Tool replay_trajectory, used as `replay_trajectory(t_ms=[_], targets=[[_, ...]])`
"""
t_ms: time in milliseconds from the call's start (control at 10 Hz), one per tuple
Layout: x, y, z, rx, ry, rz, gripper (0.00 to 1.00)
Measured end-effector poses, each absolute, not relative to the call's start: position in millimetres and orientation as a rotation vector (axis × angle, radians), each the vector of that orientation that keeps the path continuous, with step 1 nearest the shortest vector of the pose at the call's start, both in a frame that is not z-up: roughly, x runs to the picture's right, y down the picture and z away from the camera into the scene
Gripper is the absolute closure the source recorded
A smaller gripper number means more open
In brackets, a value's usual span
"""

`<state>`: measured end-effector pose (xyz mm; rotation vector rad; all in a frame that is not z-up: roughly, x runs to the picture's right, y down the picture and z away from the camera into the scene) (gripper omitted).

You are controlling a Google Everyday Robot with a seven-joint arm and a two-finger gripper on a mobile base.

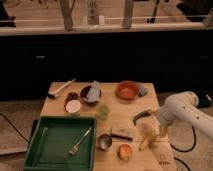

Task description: Place pepper in plastic cup

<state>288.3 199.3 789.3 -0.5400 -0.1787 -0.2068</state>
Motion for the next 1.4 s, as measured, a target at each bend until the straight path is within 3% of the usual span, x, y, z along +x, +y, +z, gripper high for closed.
replay_trajectory(t_ms=[700, 1000, 1100, 1400], targets=[[260.7, 167.7, 833.7, -0.523, -0.176, -0.259, 0.2], [266.5, 173.6, 854.0, -0.557, -0.16, -0.248, 0.2], [268.2, 174.2, 860.2, -0.565, -0.159, -0.241, 0.24], [273.8, 180.2, 873.2, -0.597, -0.156, -0.228, 0.53]])
